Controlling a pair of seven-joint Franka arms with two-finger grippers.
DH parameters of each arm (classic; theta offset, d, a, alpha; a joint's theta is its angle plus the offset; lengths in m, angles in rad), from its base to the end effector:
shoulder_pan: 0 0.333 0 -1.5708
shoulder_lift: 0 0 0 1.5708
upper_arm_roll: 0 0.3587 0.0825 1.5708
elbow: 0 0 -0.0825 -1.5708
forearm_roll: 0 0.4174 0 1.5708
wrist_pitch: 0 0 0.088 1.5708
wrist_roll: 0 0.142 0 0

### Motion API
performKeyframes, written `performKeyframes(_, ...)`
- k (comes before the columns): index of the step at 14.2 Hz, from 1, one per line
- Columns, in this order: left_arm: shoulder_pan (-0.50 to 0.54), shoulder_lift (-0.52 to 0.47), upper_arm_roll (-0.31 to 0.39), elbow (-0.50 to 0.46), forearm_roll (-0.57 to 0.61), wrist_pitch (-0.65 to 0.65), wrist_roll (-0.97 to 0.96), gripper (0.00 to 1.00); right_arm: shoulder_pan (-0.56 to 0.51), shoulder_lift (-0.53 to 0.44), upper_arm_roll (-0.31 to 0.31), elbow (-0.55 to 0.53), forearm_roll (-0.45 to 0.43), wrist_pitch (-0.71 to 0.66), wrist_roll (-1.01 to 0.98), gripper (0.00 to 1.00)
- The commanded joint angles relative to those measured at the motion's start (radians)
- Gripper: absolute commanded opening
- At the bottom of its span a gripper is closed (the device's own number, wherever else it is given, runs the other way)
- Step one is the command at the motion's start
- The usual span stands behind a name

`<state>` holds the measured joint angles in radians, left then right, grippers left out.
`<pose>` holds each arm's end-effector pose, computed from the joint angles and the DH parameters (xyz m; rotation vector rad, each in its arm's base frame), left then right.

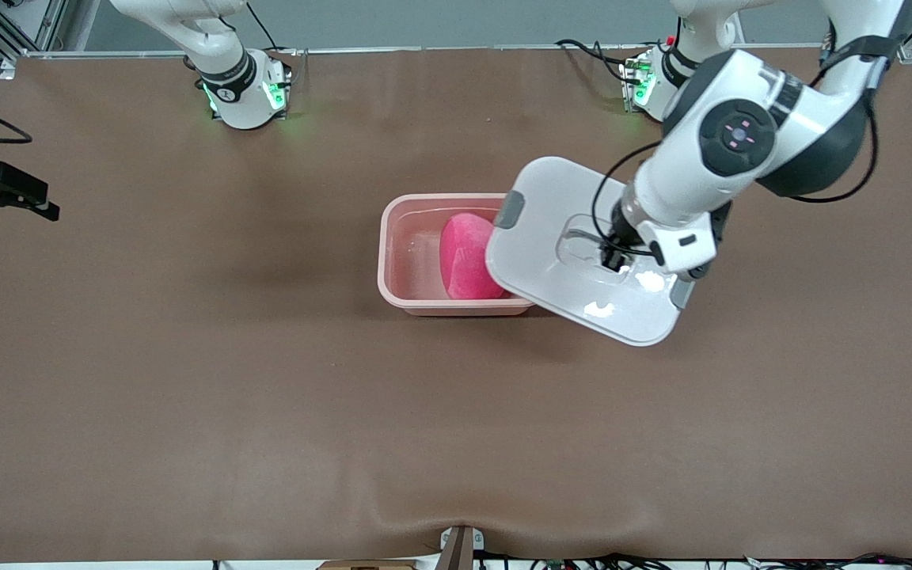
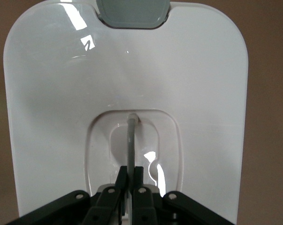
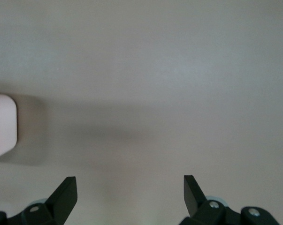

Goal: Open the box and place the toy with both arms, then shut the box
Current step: 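Lower the white lid onto the box with the left gripper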

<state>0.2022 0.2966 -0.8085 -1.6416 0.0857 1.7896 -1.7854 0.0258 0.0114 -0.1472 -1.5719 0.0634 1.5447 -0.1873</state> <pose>0.5723 -0.3278 0.4792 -2.6056 -1.7333 0.2224 0.5842 -0.0616 0.6231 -3.0727 -0.1019 0.0439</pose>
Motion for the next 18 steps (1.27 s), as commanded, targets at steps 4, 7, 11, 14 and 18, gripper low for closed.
performKeyframes(4,-0.162,0.042,0.003,0.013,0.009,0.134,-0.360,0.00,0.016,-0.019,0.011,-0.019,-0.061,-0.011,0.023,1.00)
performKeyframes(7,-0.245,0.088,0.005,0.013,0.098,0.189,-0.547,0.00,0.016,-0.019,0.011,-0.017,-0.066,-0.008,0.022,1.00)
performKeyframes(11,-0.323,0.151,0.005,0.013,0.236,0.212,-0.745,0.00,0.013,-0.021,0.011,-0.019,-0.057,-0.012,0.023,1.00)
performKeyframes(14,-0.346,0.194,0.006,0.014,0.311,0.250,-0.874,0.00,0.008,-0.022,0.011,-0.017,-0.057,-0.012,0.023,1.00)
performKeyframes(18,-0.389,0.234,0.008,0.014,0.405,0.263,-0.968,0.00,0.002,-0.022,0.008,-0.020,-0.057,-0.012,0.023,1.00)
